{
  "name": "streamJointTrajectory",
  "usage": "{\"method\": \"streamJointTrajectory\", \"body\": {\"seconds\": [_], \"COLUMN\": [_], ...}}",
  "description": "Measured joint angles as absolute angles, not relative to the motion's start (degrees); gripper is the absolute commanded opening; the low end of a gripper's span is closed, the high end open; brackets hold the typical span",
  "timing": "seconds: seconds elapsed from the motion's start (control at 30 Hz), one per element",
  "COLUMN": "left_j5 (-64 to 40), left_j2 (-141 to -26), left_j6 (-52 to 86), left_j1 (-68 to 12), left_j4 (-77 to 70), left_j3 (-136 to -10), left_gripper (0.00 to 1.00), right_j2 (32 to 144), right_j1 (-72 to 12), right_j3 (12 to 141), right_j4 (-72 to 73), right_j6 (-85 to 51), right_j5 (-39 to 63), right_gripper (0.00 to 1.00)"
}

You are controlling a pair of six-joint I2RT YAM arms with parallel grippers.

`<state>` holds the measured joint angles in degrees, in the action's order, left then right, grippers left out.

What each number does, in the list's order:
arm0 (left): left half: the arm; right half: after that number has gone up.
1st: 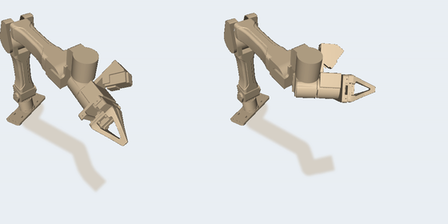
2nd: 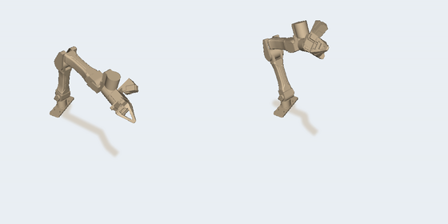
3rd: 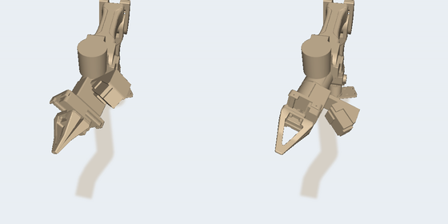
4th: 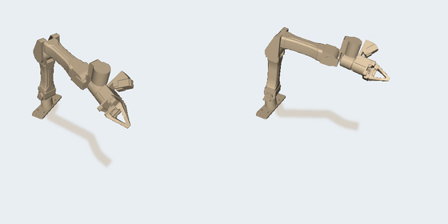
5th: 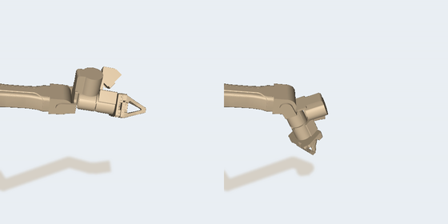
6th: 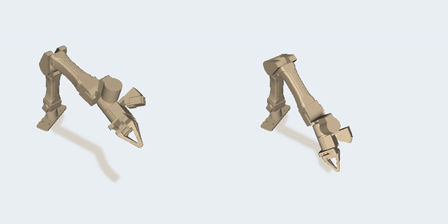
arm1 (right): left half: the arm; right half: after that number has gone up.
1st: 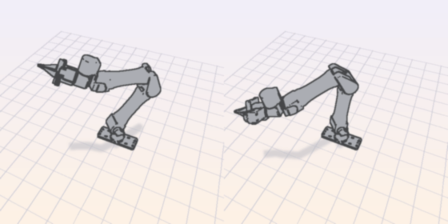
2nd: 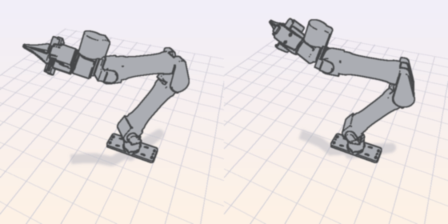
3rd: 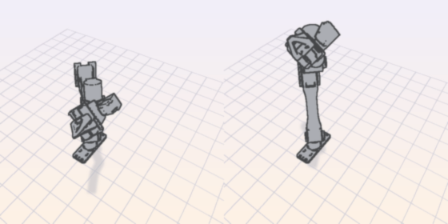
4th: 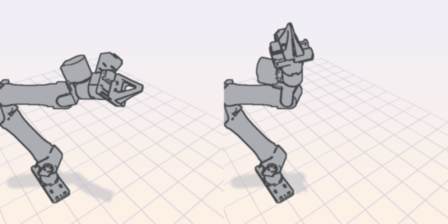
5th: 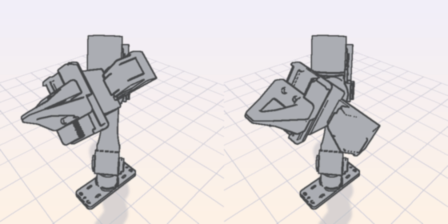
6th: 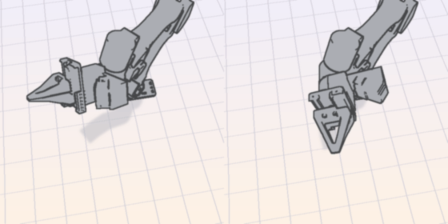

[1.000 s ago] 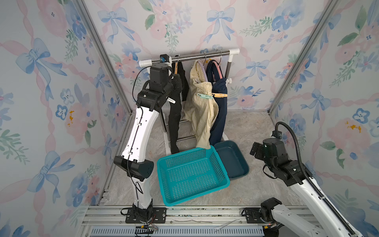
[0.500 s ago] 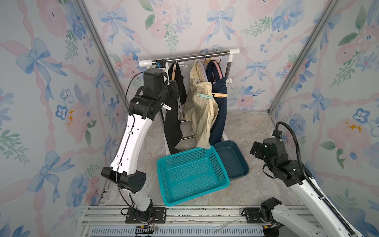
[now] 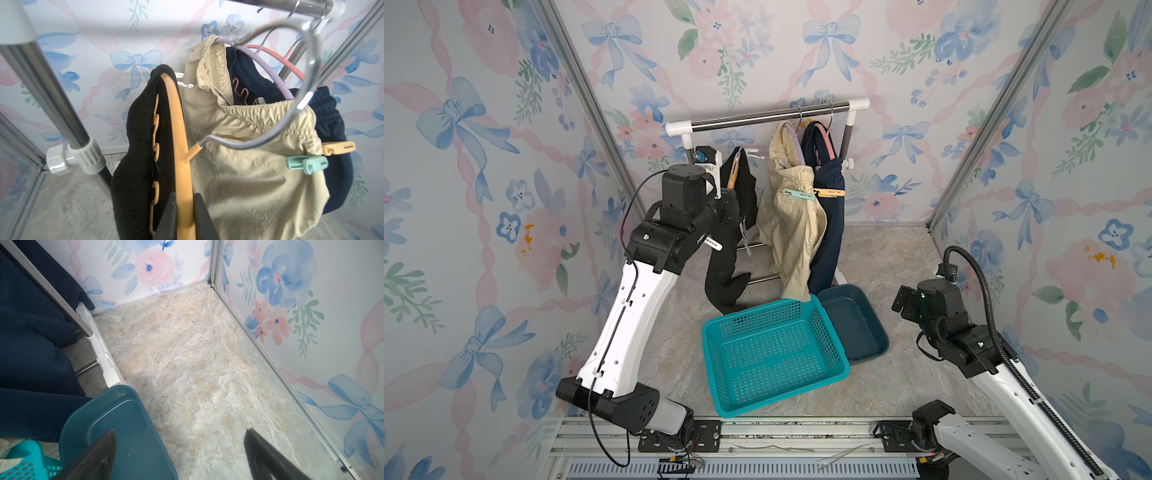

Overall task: Remove the clothespins securing shorts to the hanger
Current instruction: Pick up the hanger from the clothesline.

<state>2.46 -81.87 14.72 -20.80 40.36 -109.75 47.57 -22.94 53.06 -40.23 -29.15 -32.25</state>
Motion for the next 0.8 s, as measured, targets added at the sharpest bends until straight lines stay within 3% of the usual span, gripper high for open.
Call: {"method": "streamJointTrajectory", "body": {"seconds": [0.8], "left_j5": [-5.08], "left_j2": [-63.35], "left_j6": [13.47], "left_j1": [-22.11], "left_j4": [40.45], "left_j3": [-102.04], "left_gripper": [0.00], "right_j2": [45.60], "right_j1": [-18.35], "right_j3": [51.29], "right_j4": [-40.56], "right_j6": [-28.75], "right_j5": [-31.29], "right_gripper": [0.96]}}
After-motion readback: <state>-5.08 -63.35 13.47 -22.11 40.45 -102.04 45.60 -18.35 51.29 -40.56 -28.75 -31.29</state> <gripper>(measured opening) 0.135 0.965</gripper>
